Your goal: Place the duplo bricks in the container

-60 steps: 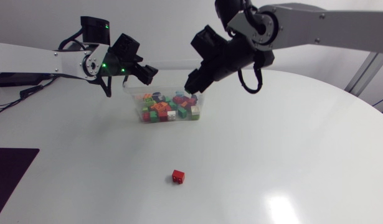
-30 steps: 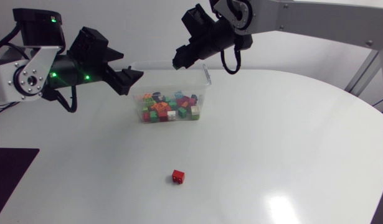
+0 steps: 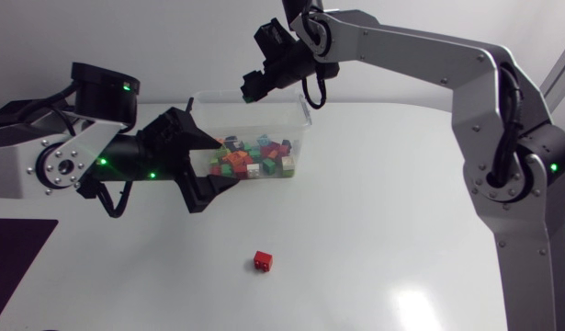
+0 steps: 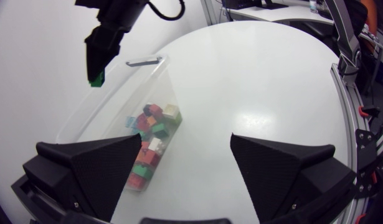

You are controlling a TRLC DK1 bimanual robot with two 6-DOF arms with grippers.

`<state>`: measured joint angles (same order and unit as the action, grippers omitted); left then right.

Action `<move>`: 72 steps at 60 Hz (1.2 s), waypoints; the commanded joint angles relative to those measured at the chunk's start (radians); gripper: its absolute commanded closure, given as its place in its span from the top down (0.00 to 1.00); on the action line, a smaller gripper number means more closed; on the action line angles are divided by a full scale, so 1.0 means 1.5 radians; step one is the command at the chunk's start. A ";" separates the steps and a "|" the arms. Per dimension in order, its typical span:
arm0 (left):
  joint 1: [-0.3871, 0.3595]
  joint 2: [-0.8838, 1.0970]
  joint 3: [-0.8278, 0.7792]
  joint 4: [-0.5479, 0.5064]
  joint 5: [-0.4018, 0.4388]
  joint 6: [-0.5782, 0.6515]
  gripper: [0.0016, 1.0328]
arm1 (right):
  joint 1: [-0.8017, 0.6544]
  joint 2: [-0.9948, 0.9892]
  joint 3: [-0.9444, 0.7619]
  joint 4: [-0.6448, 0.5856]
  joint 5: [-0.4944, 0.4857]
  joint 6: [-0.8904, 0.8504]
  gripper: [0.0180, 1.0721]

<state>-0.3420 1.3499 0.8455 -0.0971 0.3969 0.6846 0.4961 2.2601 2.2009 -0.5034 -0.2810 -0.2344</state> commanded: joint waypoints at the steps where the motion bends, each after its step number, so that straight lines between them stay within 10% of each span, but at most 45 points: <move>1: -0.032 0.036 0.019 -0.048 -0.033 0.001 0.96 | -0.009 0.019 0.018 -0.017 0.015 0.010 0.96; 24: -0.125 0.109 0.127 -0.254 -0.177 -0.192 0.95 | -0.022 -0.136 -0.138 0.019 0.052 0.028 0.96; 72: -0.248 0.408 0.312 -0.499 -0.183 -0.496 0.96 | -0.095 -0.441 -0.508 0.106 0.051 0.044 0.95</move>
<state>-0.7082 1.9106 1.2850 -0.8227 0.1219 -0.0082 0.3698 1.6287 1.4872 -0.3584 -0.2047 -0.1860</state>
